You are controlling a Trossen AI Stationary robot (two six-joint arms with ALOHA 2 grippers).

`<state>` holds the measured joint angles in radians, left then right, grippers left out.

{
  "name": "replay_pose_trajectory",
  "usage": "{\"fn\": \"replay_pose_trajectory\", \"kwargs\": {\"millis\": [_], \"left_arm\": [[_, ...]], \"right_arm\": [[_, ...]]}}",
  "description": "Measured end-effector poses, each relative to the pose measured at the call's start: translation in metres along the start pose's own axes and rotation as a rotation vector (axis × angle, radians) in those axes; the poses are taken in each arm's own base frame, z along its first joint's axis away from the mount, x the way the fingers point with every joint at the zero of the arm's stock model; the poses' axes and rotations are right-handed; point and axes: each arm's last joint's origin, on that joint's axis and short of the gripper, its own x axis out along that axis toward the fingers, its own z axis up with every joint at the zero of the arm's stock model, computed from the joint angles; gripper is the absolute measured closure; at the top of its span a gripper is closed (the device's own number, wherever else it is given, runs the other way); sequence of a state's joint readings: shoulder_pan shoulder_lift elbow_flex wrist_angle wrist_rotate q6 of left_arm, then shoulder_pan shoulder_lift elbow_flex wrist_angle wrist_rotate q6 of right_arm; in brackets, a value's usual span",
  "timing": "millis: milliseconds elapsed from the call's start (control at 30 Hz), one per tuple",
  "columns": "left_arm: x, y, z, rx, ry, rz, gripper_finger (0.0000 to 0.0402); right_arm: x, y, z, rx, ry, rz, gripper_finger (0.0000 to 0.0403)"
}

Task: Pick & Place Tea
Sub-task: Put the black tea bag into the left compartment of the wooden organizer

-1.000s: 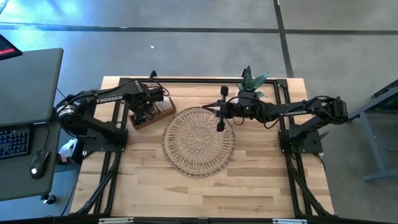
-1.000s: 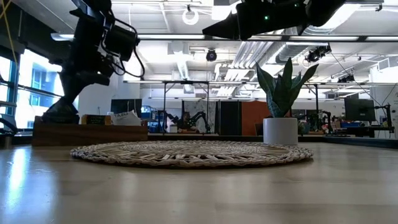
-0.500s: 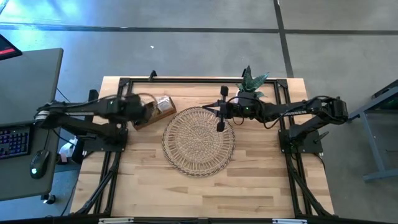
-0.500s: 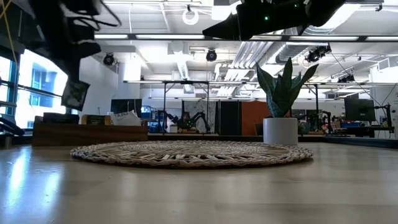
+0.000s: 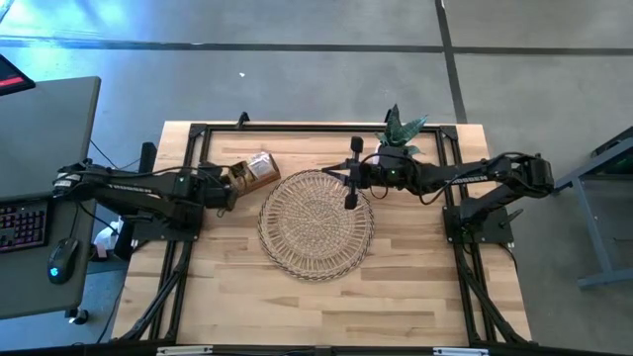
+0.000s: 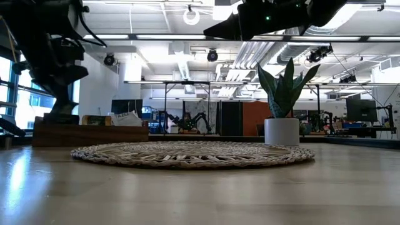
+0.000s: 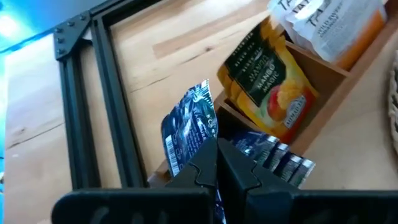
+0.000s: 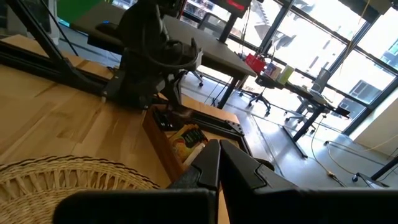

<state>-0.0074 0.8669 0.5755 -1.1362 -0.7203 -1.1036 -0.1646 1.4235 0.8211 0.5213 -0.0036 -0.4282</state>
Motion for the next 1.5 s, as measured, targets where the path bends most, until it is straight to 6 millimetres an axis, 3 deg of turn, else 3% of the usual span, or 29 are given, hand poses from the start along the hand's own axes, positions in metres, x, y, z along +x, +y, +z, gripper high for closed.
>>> {"fn": "replay_pose_trajectory", "kwargs": {"millis": [300, 733, 1200, 1500], "left_arm": [[-0.001, -0.015, 0.008, 0.1, -0.051, -0.142, 0.0401], [-0.001, -0.008, -0.001, 0.139, 0.1, -0.128, 0.0401], [-0.002, -0.018, 0.005, 0.21, 0.048, -0.236, 0.04], [-0.003, -0.019, 0.002, 0.204, 0.129, -0.293, 0.04]], "right_arm": [[0.0, 0.0, 0.0, 0.0, 0.0, 0.0, 0.0399], [0.0, 0.0, -0.001, 0.002, 0.008, 0.004, 0.0399], [0.0, 0.002, 0.0, 0.011, -0.019, 0.061, 0.0397], [0.0, 0.002, 0.0, 0.011, -0.023, 0.059, 0.0399]]}}
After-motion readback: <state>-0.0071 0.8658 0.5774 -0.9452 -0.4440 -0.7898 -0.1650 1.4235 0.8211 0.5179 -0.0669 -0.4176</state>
